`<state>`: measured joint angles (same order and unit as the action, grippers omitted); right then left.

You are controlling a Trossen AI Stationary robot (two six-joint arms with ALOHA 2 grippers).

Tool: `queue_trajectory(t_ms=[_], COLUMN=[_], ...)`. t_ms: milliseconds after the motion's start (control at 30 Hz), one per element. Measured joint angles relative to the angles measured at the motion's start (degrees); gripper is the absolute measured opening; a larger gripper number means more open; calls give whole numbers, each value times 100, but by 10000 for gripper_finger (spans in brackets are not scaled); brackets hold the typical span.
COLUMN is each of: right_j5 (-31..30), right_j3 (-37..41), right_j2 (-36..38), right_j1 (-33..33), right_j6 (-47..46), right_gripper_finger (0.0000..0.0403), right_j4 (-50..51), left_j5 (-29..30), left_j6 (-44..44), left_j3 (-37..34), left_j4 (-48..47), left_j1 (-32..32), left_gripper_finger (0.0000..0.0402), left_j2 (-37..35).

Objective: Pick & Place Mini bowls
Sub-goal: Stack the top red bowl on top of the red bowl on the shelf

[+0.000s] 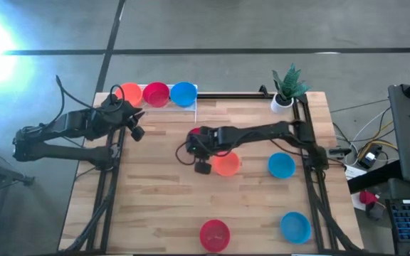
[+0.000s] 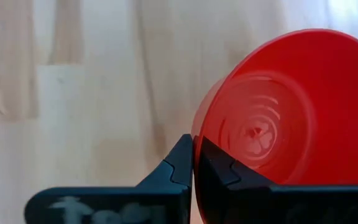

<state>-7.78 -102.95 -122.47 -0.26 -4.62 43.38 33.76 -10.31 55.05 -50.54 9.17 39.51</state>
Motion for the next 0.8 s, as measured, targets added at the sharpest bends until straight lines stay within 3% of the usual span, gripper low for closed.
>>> queue_trajectory(t_ms=[400,800], right_j5=[76,75], right_j3=[-1424,-1476], right_j2=[-1171,-1428], right_j1=[331,486], right_j6=[501,528], right_gripper_finger=[8,8], right_j4=[1067,1337], left_j5=[-15,-129], left_j6=[15,44], left_j3=[0,0], left_j4=[-2,-3], left_j1=[0,0], left_gripper_finger=[67,67], left_j2=[0,2])
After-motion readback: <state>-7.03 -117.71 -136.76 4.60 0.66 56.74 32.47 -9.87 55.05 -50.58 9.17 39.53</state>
